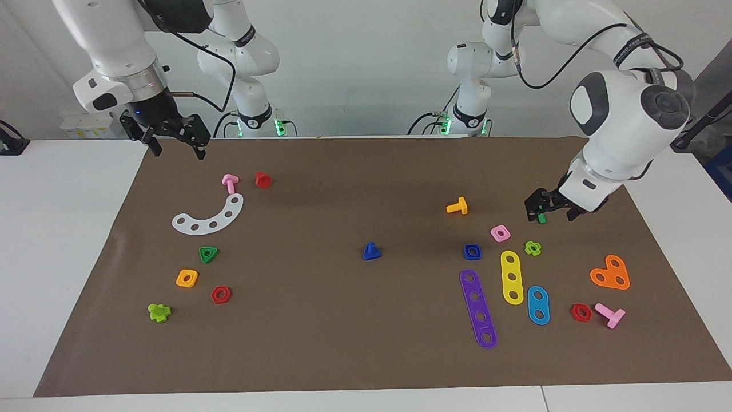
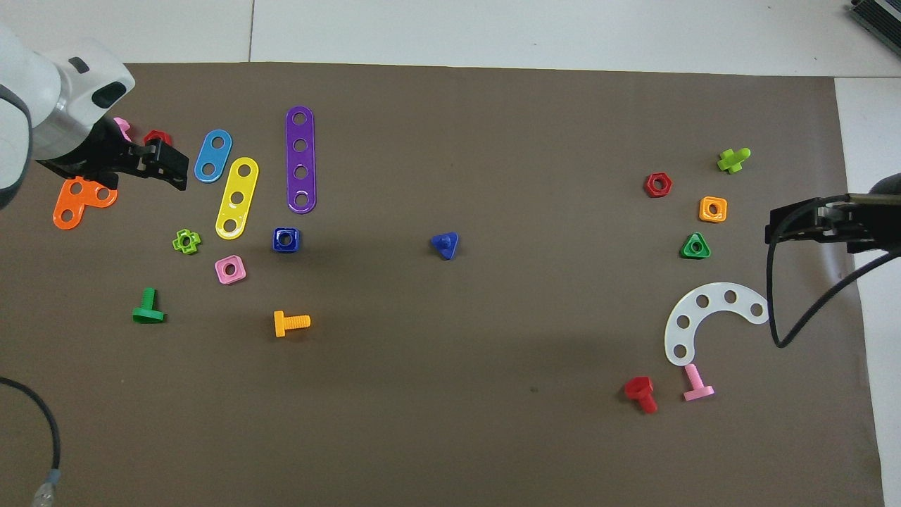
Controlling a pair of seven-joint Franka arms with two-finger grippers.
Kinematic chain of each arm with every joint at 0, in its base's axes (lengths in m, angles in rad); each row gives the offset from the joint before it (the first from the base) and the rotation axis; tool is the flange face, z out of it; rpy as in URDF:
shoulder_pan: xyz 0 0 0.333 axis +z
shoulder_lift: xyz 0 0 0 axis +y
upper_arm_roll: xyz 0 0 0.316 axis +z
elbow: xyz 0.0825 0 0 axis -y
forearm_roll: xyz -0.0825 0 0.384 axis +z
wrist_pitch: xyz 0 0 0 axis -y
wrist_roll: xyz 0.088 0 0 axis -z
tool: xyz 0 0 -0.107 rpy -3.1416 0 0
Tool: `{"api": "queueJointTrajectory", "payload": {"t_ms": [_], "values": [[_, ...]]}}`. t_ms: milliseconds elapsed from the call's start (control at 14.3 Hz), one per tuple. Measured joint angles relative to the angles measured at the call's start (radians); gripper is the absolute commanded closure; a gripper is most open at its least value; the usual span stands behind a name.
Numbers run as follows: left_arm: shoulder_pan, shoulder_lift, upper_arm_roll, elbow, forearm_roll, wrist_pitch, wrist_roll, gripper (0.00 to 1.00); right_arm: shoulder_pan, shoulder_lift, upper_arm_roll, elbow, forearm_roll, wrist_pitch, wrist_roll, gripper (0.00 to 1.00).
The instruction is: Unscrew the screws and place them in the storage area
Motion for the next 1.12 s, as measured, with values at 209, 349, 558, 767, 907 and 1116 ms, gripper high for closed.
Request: {"api": "queueJointTrajectory", "payload": {"t_ms": [209, 349, 558, 767, 907, 1116], "values": [[-0.004, -0.083, -0.014, 0.002, 0.024, -0.078, 0.0, 0.0, 0.073, 0.019, 0.003, -0.018, 0.004, 0.07, 0.001, 0.0], [-0.004, -0.139, -0.018, -0.026, 0.027, -0.095, 0.0, 0.0, 0.136, 0.081, 0.005, -0.023, 0.018, 0.158, 0.039, 0.0], [-0.004, -0.172, -0.019, -0.062, 0.016, -0.088, 0.0, 0.0, 0.283, 0.238, 0.009, 0.004, 0.022, 0.311, 0.226, 0.0], [-0.004, -0.172, -0.018, -0.085, -0.013, -0.055, 0.0, 0.0, 0.419, 0.42, 0.011, 0.074, 0.021, 0.429, 0.424, 0.0], [-0.004, -0.172, -0.018, -0.093, -0.014, -0.049, 0.0, 0.0, 0.477, 0.505, 0.011, 0.11, 0.021, 0.469, 0.487, 0.0], [-0.004, -0.175, -0.017, -0.106, -0.014, -0.048, 0.0, 0.0, 0.537, 0.586, 0.011, 0.121, 0.019, 0.563, 0.516, 0.01]]}}
